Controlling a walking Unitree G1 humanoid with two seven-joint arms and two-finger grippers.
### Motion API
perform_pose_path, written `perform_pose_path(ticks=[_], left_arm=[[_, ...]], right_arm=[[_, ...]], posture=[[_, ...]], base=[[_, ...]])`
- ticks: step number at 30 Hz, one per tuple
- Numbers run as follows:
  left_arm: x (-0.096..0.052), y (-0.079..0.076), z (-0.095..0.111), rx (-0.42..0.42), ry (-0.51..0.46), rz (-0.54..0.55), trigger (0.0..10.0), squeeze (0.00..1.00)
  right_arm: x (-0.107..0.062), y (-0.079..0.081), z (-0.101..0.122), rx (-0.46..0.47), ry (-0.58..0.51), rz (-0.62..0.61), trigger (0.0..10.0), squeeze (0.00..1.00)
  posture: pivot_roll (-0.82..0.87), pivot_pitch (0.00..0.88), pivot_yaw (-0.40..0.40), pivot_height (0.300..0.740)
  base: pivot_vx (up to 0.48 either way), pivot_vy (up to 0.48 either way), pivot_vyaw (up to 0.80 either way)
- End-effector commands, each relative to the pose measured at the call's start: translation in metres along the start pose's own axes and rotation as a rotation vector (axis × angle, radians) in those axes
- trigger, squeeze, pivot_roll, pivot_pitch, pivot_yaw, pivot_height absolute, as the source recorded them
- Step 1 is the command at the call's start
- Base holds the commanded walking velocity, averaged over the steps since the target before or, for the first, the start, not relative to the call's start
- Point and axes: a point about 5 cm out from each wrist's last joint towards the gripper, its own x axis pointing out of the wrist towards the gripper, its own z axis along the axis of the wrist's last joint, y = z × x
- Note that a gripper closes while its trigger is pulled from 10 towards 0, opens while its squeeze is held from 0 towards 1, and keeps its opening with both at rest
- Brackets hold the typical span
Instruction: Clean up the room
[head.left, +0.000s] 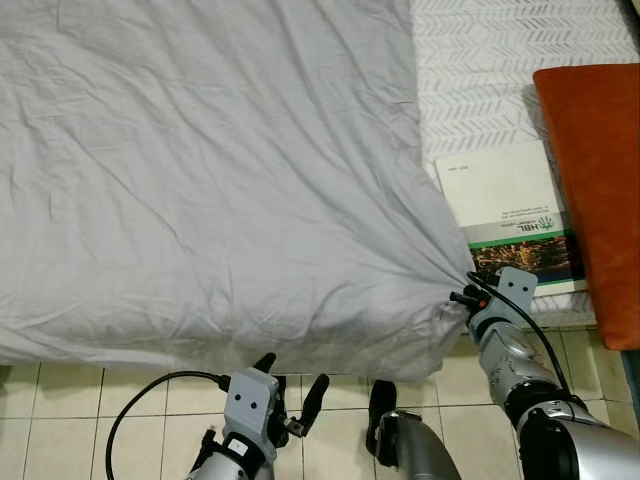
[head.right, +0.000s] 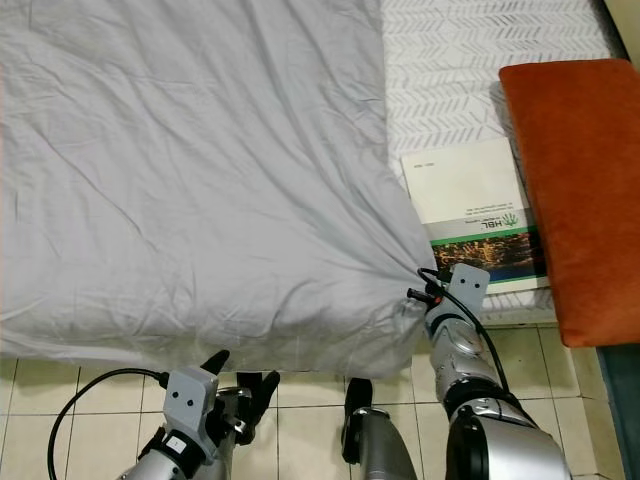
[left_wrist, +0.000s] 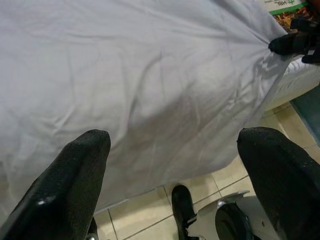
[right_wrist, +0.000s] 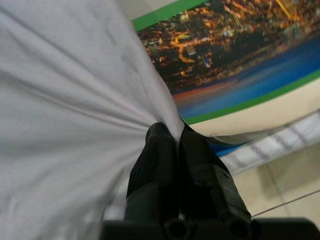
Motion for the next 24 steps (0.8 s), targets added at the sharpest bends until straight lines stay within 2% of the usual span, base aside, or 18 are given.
perform_pose_path(ticks=[1, 5, 6, 11, 15, 16, 17, 18, 21, 24], left_arm=[[-0.011, -0.003, -0.011, -0.009, 0.051, -0.004, 10.0, 0.0], [-0.012, -0.006, -0.015, 0.009, 0.075, -0.016, 10.0, 0.0], [-0.012, -0.007, -0.017, 0.041, 0.092, -0.017, 10.0, 0.0], [-0.01, -0.01, -0.018, 0.084, 0.113, -0.023, 10.0, 0.0], [-0.007, -0.012, -0.013, 0.082, 0.114, -0.008, 10.0, 0.0], [-0.007, -0.012, -0.012, 0.092, 0.117, 0.014, 10.0, 0.0], [-0.007, -0.011, -0.011, 0.101, 0.119, 0.029, 10.0, 0.0], [-0.008, -0.013, -0.01, 0.097, 0.119, 0.039, 10.0, 0.0], [-0.015, -0.018, -0.008, 0.078, 0.119, 0.036, 10.0, 0.0], [-0.023, -0.021, -0.01, 0.073, 0.13, 0.034, 10.0, 0.0]], right_arm=[[-0.011, -0.047, -0.016, -0.024, 0.054, -0.158, 0.0, 0.0], [-0.015, -0.049, -0.027, -0.037, 0.102, -0.142, 0.0, 0.0], [-0.016, -0.047, -0.034, -0.024, 0.129, -0.134, 0.0, 0.0], [-0.022, -0.043, -0.052, -0.004, 0.202, -0.116, 0.0, 0.0], [-0.023, -0.044, -0.056, -0.06, 0.238, -0.118, 0.0, 0.0], [-0.022, -0.044, -0.054, -0.083, 0.223, -0.113, 10.0, 0.0], [-0.022, -0.044, -0.052, -0.096, 0.21, -0.108, 10.0, 0.0], [-0.021, -0.043, -0.048, -0.11, 0.179, -0.088, 10.0, 1.0], [-0.021, -0.037, -0.047, -0.151, 0.145, -0.034, 10.0, 1.0], [-0.025, -0.036, -0.055, -0.165, 0.143, -0.001, 10.0, 1.0]], posture=[[0.19, 0.697, -0.005, 0.74], [0.18, 0.693, -0.007, 0.74], [0.17, 0.692, -0.008, 0.74], [0.18, 0.689, -0.006, 0.74], [0.18, 0.69, -0.012, 0.74], [0.17, 0.688, -0.022, 0.74], [0.17, 0.688, -0.022, 0.74], [0.16, 0.673, -0.035, 0.74], [0.15, 0.658, -0.045, 0.74], [0.13, 0.626, -0.065, 0.74]], base=[[0.0, 0.0, 0.0], [0.0, 0.0, 0.0], [0.0, 0.0, 0.0], [0.0, 0.0, 0.0], [0.0, 0.0, 0.0], [0.0, 0.0, 0.0], [0.0, 0.0, 0.0], [0.0, 0.0, 0.0], [0.0, 0.0, 0.0], [0.0, 0.0, 0.0]])
